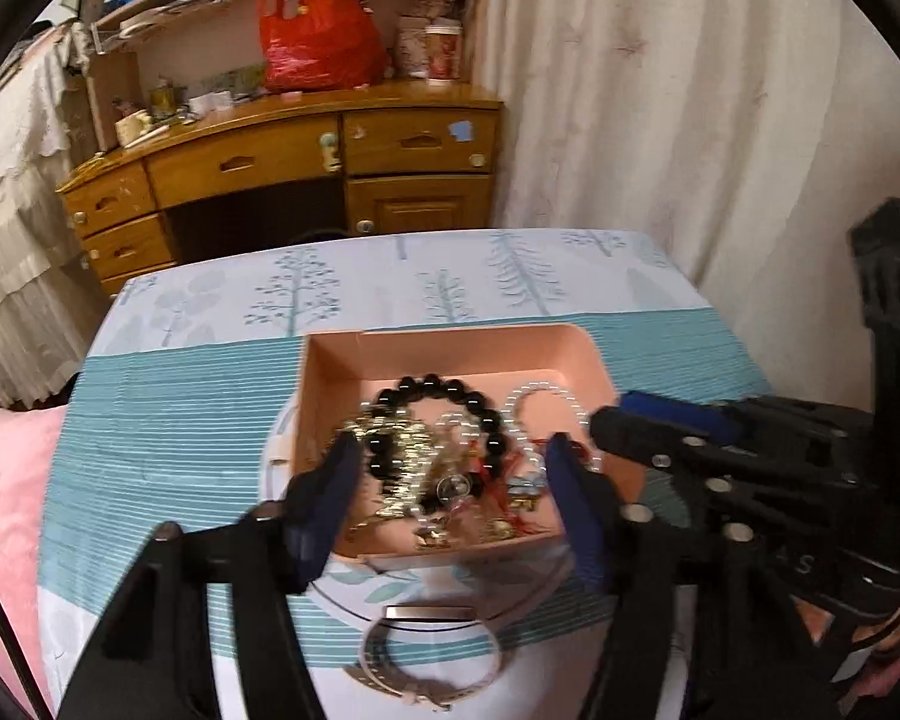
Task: Organize jewelry
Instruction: 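Carry the ring into the pink tray and open the left tool, then grasp the pink-strap watch with the right tool and lift it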
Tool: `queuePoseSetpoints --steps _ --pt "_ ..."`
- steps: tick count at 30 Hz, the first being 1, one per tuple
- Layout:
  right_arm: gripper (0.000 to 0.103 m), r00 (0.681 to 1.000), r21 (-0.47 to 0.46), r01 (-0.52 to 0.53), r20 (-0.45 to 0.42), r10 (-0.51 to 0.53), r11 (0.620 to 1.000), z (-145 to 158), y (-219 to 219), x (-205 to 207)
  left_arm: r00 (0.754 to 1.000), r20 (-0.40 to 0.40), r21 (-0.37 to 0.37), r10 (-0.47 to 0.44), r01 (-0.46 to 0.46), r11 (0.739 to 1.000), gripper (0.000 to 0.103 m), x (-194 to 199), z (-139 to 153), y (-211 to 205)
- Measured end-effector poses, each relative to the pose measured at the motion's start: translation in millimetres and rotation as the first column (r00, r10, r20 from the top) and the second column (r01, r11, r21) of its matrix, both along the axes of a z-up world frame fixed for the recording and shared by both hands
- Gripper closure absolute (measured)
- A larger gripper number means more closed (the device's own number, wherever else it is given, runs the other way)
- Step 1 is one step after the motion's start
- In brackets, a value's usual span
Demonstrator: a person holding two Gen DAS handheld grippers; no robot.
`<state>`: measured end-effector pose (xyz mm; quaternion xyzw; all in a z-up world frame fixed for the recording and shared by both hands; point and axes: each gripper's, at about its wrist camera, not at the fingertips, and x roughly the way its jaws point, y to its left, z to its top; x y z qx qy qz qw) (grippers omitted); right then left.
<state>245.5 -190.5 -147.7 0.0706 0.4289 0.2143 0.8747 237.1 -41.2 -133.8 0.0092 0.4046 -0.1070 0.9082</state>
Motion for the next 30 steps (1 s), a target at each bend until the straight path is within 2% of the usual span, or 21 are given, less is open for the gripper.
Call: queuePoseSetpoints --steps 2,3,4,6,8,9,10,12,16,19,24,30 --pt "0.075 1.0 -0.035 0.001 0.024 0.0 0.999 0 2 -2 1.0 -0.024 -0.01 0.013 -0.014 1.0 0.039 0 -2 5" --pt "0.068 1.0 -0.043 0.0 0.027 0.001 0.999 0 2 -3 0.999 -0.039 -0.015 0.025 -0.026 1.0 0.038 0 -4 9" --pt "0.061 1.0 -0.044 0.002 0.025 -0.001 0.999 -1 3 -4 0.998 -0.054 -0.023 0.045 -0.046 0.999 0.034 -1 -5 14" --pt "0.054 1.0 -0.034 0.016 0.014 -0.015 0.999 -2 3 -6 0.994 -0.075 -0.037 0.083 -0.086 0.996 0.026 -5 -7 24" --pt "0.047 0.999 -0.02 0.035 -0.011 -0.035 0.999 -6 4 -9 0.988 -0.103 -0.066 0.118 -0.125 0.99 0.025 -10 -9 37" --pt "0.04 0.999 -0.016 0.042 -0.027 -0.042 0.999 -8 5 -12 0.983 -0.121 -0.079 0.136 -0.146 0.986 0.025 -12 -11 43" --pt "0.032 0.999 -0.017 0.041 -0.033 -0.041 0.999 -9 6 -14 0.979 -0.133 -0.091 0.151 -0.164 0.982 0.022 -13 -12 50" --pt "0.024 0.998 -0.036 0.04 -0.037 -0.042 0.999 -11 11 -22 0.968 -0.156 -0.103 0.196 -0.214 0.971 0.015 -19 -15 65" --pt "0.022 0.998 -0.08 0.047 -0.031 -0.05 0.996 -15 26 -44 0.956 -0.17 -0.072 0.241 -0.256 0.964 0.014 -29 -22 87" --pt "0.018 0.997 -0.06 0.024 -0.072 -0.029 0.998 -22 41 -60 0.947 -0.181 -0.058 0.266 -0.28 0.958 0.014 -36 -25 104" --pt "0.015 0.993 -0.092 0.009 -0.118 -0.02 0.996 -31 72 -79 0.935 -0.222 -0.068 0.275 -0.296 0.953 0.014 -45 -35 129" --pt "0.014 0.983 -0.082 0.078 -0.162 -0.091 0.994 -43 105 -83 0.93 -0.254 -0.045 0.265 -0.285 0.957 0.014 -53 -44 147"
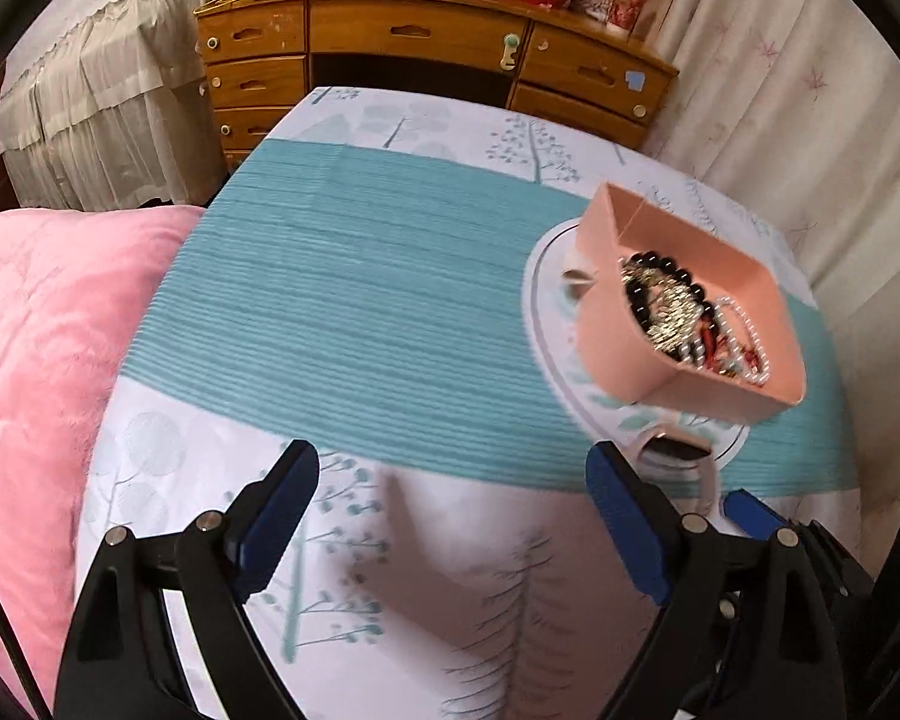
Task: Organize jewelry
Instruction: 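Grasp the pink-strap watch with the right tool and lift it, then lower the watch into the pink tray and open the right tool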
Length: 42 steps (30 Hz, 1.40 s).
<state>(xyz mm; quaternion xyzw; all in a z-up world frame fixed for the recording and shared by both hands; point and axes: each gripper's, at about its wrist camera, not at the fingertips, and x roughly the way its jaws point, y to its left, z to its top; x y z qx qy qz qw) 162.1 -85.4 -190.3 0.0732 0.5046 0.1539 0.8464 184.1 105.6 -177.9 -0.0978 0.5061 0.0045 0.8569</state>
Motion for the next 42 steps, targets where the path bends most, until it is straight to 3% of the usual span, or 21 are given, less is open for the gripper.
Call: queuePoseSetpoints --steps 3,11,15,19,24,30,37,42 --pt "0.014 0.999 -0.031 0.036 -0.006 -0.036 0.999 -5 13 2 1.0 -0.005 -0.005 -0.007 0.007 1.0 0.014 -3 0 10" --pt "0.014 0.988 -0.254 0.154 0.057 -0.144 0.955 -16 41 11 0.999 -0.042 0.065 -0.019 0.022 0.998 0.014 0 -6 39" --pt "0.016 0.981 -0.279 0.192 0.074 -0.178 0.941 -18 43 13 0.998 -0.054 0.057 -0.022 0.026 0.998 0.014 2 -8 51" --pt "0.04 0.976 -0.281 0.215 0.088 -0.198 0.935 -15 46 13 0.997 -0.066 0.058 -0.027 0.031 0.998 0.014 4 -11 57" --pt "0.044 0.978 -0.235 0.203 0.09 -0.187 0.951 -4 51 13 0.998 -0.047 0.13 -0.04 0.046 0.99 0.014 5 -10 59" --pt "0.045 0.973 -0.175 0.149 0.2 -0.113 0.973 33 64 18 0.998 -0.045 0.153 -0.051 0.057 0.987 0.014 5 -9 61" --pt "0.044 0.893 -0.126 0.149 0.443 -0.079 0.981 94 62 32 0.998 -0.044 0.151 -0.053 0.059 0.987 0.014 1 -9 61" --pt "0.042 0.838 -0.103 0.295 0.506 -0.205 0.95 109 37 49 0.997 -0.036 0.168 -0.065 0.07 0.983 0.014 -4 -8 58"
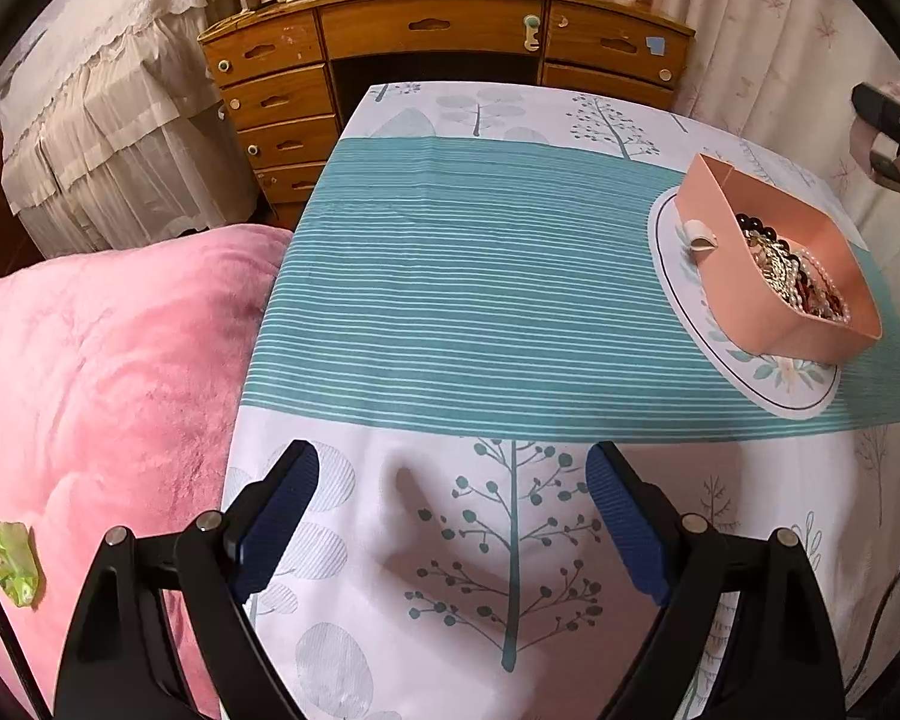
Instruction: Organize jewelry
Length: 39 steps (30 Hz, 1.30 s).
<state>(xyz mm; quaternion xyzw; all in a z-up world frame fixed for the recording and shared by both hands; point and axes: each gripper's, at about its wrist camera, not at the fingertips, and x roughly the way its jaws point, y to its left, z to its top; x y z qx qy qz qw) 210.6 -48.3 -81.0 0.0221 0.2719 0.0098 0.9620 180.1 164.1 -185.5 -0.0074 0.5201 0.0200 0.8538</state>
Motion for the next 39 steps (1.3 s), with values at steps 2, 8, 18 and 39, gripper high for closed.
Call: queuePoseSetpoints --steps 2,8,18,39 --pt "0.033 0.996 0.006 0.04 -0.084 -0.04 0.999 -10 -12 16 1.0 0.0 0.012 -0.008 0.008 1.0 0.014 -3 0 -3" --pt "0.029 0.957 0.035 0.086 -0.282 -0.073 0.996 -41 -35 23 1.0 -0.015 0.021 -0.024 0.025 0.999 0.014 -9 0 -11" --pt "0.022 0.907 0.143 0.06 -0.421 0.006 0.988 -79 -38 -38 0.995 -0.079 0.066 -0.061 0.067 0.996 0.014 -26 -4 -40" --pt "0.005 0.588 0.064 0.075 -0.809 0.008 0.995 -35 -117 -166 0.979 -0.202 -0.071 -0.028 0.014 0.997 0.013 -112 121 -109"
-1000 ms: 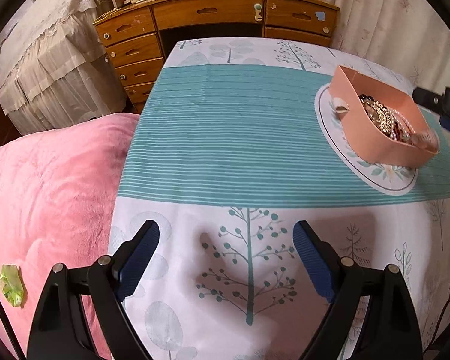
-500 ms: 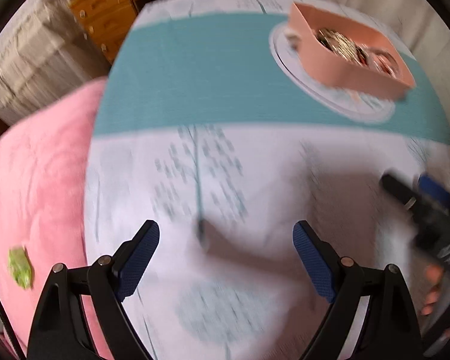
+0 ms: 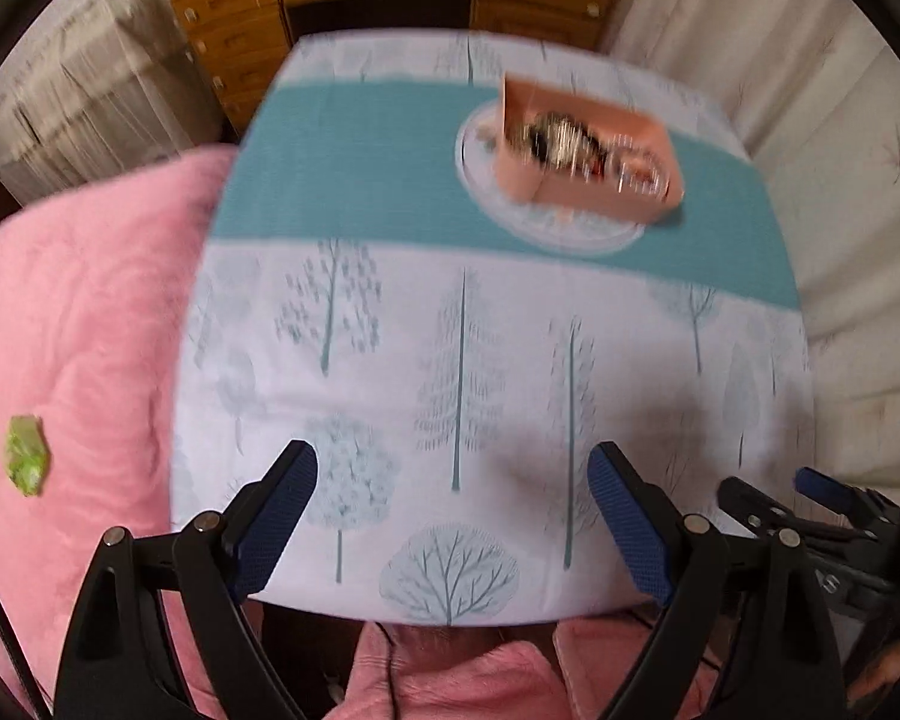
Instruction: Organize jewelry
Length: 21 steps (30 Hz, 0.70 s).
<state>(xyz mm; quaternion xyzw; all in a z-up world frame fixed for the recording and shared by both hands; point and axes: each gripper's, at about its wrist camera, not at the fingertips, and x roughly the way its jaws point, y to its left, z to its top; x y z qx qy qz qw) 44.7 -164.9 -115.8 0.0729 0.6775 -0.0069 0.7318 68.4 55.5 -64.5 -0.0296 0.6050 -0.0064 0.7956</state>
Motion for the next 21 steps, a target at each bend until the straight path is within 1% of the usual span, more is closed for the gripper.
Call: queuePoseSetpoints --steps 3,4,6,8,9,11,14,16,19,21 --pt "0.005 0.994 0.043 -0.021 0.113 0.016 0.999 38 -7 3 0.996 0.089 0.012 -0.012 0.011 1.0 0.012 4 33 -12" --pt "0.004 0.989 0.06 -0.023 0.15 0.014 0.998 50 -9 1 0.993 0.114 0.017 -0.019 0.017 1.0 0.01 5 43 -17" --pt "0.002 0.976 0.084 -0.028 0.218 0.009 0.996 72 -12 -2 0.988 0.149 0.029 -0.031 0.027 0.999 0.005 5 56 -26" --pt "0.0 0.963 0.09 -0.03 0.271 0.005 0.996 89 -15 -3 0.981 0.19 0.049 -0.044 0.035 0.998 0.002 1 68 -35" --pt "0.0 0.95 0.09 -0.029 0.312 0.0 0.996 101 -18 -3 0.977 0.207 0.058 -0.043 0.031 0.998 0.001 -3 72 -39" --pt "0.0 0.936 0.086 -0.027 0.352 -0.005 0.996 112 -20 0 0.977 0.212 0.061 -0.033 0.02 0.998 0.001 -5 73 -44" --pt "0.0 0.924 0.085 -0.005 0.382 -0.028 0.996 124 -30 -1 0.979 0.203 0.066 -0.012 -0.001 0.998 0.001 -7 71 -49" --pt "0.0 0.92 0.09 0.008 0.391 -0.042 0.996 122 -35 -4 0.978 0.207 0.072 -0.007 -0.008 0.997 0.001 -9 70 -53" --pt "0.0 0.913 0.125 0.011 0.404 -0.061 0.992 122 -44 -3 0.974 0.226 0.069 -0.004 -0.012 0.998 0.001 -13 70 -56" --pt "0.0 0.912 0.126 0.006 0.406 -0.057 0.992 118 -47 -4 0.974 0.226 0.067 -0.003 -0.013 0.998 0.001 -14 70 -57"
